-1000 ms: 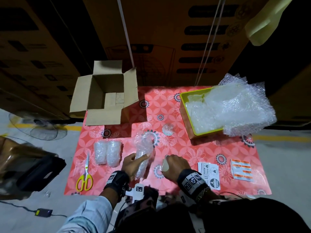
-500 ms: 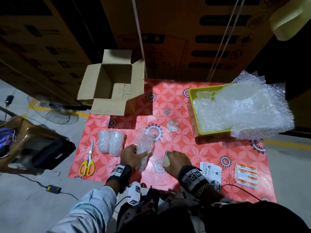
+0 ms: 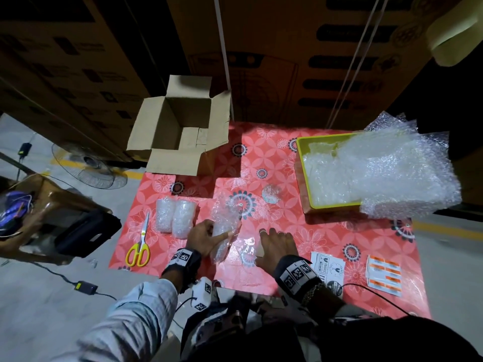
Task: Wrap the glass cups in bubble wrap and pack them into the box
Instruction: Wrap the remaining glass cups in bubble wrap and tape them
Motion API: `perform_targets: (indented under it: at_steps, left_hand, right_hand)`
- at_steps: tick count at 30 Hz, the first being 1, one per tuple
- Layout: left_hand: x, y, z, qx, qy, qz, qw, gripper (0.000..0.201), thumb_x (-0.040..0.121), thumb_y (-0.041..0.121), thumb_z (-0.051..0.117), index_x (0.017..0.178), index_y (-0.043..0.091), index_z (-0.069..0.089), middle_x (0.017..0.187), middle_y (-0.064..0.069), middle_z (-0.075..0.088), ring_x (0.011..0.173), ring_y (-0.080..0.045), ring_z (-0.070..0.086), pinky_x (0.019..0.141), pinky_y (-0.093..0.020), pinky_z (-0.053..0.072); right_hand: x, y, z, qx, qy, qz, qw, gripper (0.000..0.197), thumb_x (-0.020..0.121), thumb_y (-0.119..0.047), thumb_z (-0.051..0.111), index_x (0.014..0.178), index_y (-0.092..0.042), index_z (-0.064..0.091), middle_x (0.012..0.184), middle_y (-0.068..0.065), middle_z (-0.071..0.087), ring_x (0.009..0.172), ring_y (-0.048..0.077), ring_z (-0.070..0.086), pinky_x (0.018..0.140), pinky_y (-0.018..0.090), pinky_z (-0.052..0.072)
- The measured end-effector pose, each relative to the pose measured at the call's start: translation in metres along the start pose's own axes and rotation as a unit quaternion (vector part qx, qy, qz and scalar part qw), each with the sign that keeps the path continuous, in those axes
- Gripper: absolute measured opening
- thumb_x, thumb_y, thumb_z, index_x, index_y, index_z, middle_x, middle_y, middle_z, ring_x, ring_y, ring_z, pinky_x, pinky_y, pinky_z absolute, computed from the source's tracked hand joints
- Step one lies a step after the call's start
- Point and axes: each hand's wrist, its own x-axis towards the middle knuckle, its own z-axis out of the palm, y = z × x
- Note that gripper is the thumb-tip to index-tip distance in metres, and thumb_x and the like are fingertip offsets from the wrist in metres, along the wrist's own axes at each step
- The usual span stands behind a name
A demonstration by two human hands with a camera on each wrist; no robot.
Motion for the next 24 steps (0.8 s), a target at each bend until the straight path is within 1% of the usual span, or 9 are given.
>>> perform_targets:
  at_steps: [4,7,10,12,15,17,19,21,24]
  left_hand:
    - [-0.001,0.003,0.000,0.010,0.005,-0.025,1.000,0.071,0.065,0.070,0.084,0.106,0.019,0.055,0.085,0.006,0.062,0.077,-0.014,0.059,0.065,-0.029,0.049]
    - [-0.003,0.006,-0.001,0.003,0.003,-0.039,0.999,0.082,0.057,0.073,0.086,0.110,0.020,0.055,0.095,0.005,0.066,0.086,-0.015,0.063,0.076,-0.036,0.058]
    - [-0.007,0.006,-0.006,0.007,-0.005,-0.050,0.999,0.085,0.055,0.073,0.087,0.112,0.018,0.054,0.095,0.003,0.067,0.086,-0.016,0.064,0.077,-0.040,0.060]
    - [-0.013,0.004,-0.011,0.010,-0.008,-0.045,0.999,0.075,0.062,0.063,0.090,0.109,0.016,0.055,0.089,-0.002,0.069,0.081,-0.016,0.065,0.075,-0.041,0.059]
    - [-0.033,-0.009,-0.027,0.012,0.014,-0.024,1.000,0.050,0.069,0.053,0.091,0.092,0.020,0.062,0.080,0.005,0.071,0.076,-0.014,0.067,0.068,-0.033,0.055]
    - [-0.049,-0.030,-0.047,0.013,0.044,-0.023,0.999,0.038,0.073,0.047,0.090,0.079,0.020,0.064,0.071,0.008,0.070,0.068,-0.009,0.066,0.062,-0.028,0.048]
    - [-0.060,-0.061,-0.070,-0.007,0.081,-0.046,0.996,0.033,0.075,0.037,0.091,0.071,0.018,0.064,0.063,0.009,0.067,0.060,-0.007,0.064,0.059,-0.027,0.045]
    - [-0.067,-0.096,-0.094,-0.032,0.115,-0.076,0.990,0.030,0.075,0.028,0.091,0.069,0.016,0.063,0.062,0.008,0.067,0.061,-0.010,0.065,0.061,-0.029,0.048]
    - [-0.072,-0.140,-0.126,-0.032,0.153,-0.120,0.980,0.026,0.080,0.027,0.087,0.076,0.018,0.062,0.076,0.006,0.072,0.078,-0.021,0.072,0.074,-0.035,0.055]
  right_hand:
    - [-0.008,0.002,0.005,-0.011,0.022,-0.001,1.000,0.081,0.084,-0.053,0.070,0.147,-0.016,0.037,0.138,0.011,0.050,0.124,0.033,0.052,0.106,0.048,0.037]
    - [-0.013,0.002,0.005,-0.004,0.029,0.002,1.000,0.086,0.084,-0.055,0.070,0.151,-0.017,0.033,0.142,0.011,0.046,0.129,0.033,0.047,0.110,0.049,0.033]
    - [-0.017,0.000,0.001,0.001,0.026,0.006,1.000,0.086,0.084,-0.056,0.068,0.152,-0.017,0.031,0.144,0.010,0.043,0.131,0.032,0.045,0.111,0.049,0.032]
    - [-0.021,-0.002,-0.004,0.004,0.034,0.010,0.999,0.086,0.083,-0.058,0.067,0.152,-0.019,0.032,0.144,0.009,0.043,0.131,0.031,0.045,0.110,0.047,0.032]
    - [-0.029,-0.008,-0.015,0.034,0.071,0.009,0.997,0.079,0.085,-0.059,0.064,0.150,-0.020,0.039,0.143,0.007,0.046,0.130,0.028,0.045,0.109,0.043,0.034]
    - [-0.034,-0.021,-0.023,0.092,0.103,-0.011,0.990,0.069,0.087,-0.053,0.066,0.145,-0.020,0.048,0.138,0.005,0.051,0.125,0.026,0.050,0.107,0.041,0.038]
    - [-0.034,-0.042,-0.031,0.189,0.116,-0.042,0.974,0.053,0.089,-0.041,0.070,0.136,-0.018,0.059,0.128,0.002,0.058,0.114,0.024,0.058,0.101,0.037,0.046]
    - [-0.031,-0.073,-0.037,0.268,0.099,-0.072,0.955,0.040,0.090,-0.032,0.072,0.128,-0.019,0.065,0.117,-0.002,0.062,0.099,0.017,0.063,0.091,0.031,0.052]
    - [-0.020,-0.131,-0.036,0.330,0.071,-0.102,0.936,0.026,0.088,-0.027,0.076,0.113,-0.021,0.072,0.104,-0.006,0.068,0.089,0.011,0.063,0.079,0.020,0.051]
